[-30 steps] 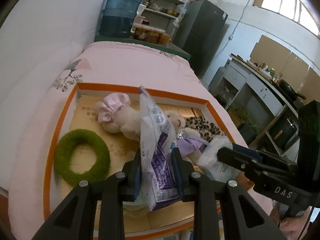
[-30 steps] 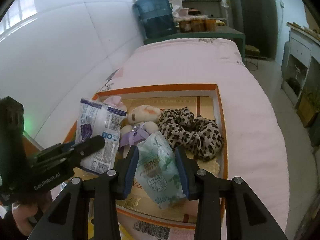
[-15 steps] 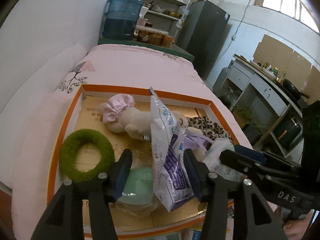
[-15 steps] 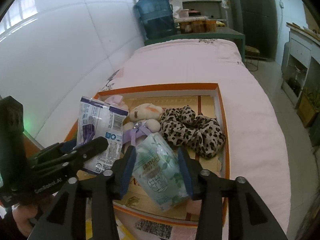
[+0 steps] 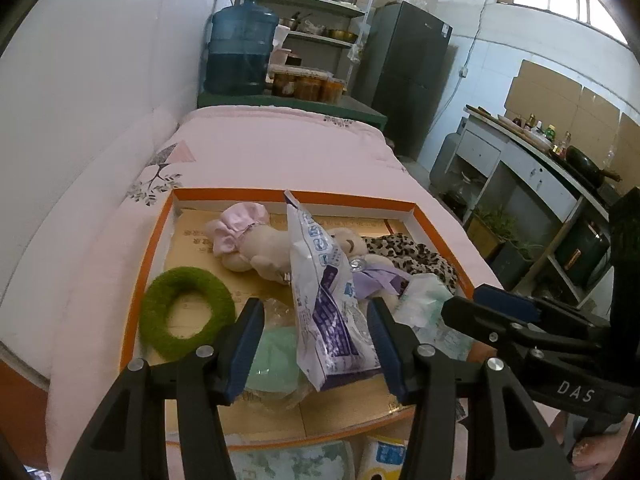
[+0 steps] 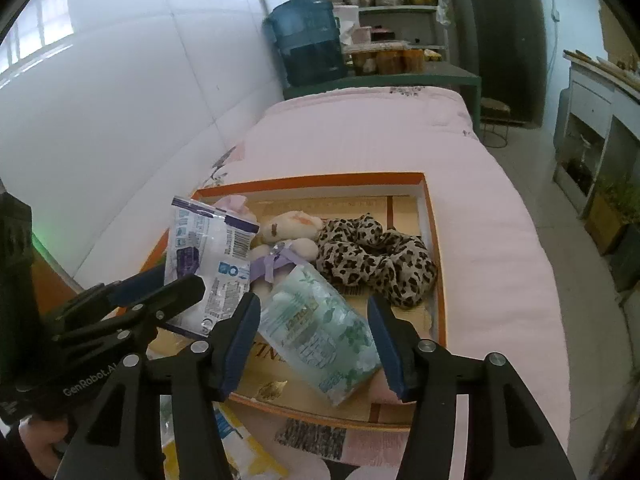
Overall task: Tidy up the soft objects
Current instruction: 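Open both tools to release the snack bag and wipes pack in the lid, then move both tools back toward the tissue pack and yellow cartoon pack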
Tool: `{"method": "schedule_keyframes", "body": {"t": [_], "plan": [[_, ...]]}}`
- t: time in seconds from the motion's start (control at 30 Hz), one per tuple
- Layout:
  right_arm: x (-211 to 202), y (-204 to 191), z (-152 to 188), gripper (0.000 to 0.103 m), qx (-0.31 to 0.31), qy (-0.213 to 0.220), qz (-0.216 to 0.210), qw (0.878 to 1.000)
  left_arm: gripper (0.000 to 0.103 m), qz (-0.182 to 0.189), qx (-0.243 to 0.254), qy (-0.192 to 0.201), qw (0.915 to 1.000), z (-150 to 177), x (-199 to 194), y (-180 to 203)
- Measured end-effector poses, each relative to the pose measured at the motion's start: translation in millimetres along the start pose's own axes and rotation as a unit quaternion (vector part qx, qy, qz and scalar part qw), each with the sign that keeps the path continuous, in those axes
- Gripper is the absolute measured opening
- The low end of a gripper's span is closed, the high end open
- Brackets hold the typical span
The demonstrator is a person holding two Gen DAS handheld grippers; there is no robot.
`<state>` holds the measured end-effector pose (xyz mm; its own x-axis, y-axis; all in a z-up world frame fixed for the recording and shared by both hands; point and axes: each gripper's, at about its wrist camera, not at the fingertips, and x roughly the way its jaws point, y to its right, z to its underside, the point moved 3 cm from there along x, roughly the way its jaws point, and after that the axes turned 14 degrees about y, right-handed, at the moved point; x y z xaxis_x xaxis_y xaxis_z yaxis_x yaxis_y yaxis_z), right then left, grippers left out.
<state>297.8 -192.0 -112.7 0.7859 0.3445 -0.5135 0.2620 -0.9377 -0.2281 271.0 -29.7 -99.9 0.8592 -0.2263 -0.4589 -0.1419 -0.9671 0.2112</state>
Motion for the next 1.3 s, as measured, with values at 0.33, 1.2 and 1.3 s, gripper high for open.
{"method": "schedule_keyframes", "body": {"t": [0.33, 1.2, 1.3], "plan": [[-14.8, -9.1, 1.3, 0.058, -0.004, 0.004, -0.001, 1.0, 0.053, 0.002, -0.008, 0.006, 0.9999, -4.0, -18.3, -0.1], [-65.9, -41.3, 20.1, 0.058, -0.01, 0.015, -0.007, 1.0, 0.053, -0.012, -0.053, 0.032, 0.998, 8.3, -84.9, -23.9], [-74.4, -47.6, 26.0, 0.058, -0.011, 0.013, -0.007, 1.0, 0.053, -0.01, -0.057, 0.033, 0.9978, 11.1, -91.7, -25.7]]}}
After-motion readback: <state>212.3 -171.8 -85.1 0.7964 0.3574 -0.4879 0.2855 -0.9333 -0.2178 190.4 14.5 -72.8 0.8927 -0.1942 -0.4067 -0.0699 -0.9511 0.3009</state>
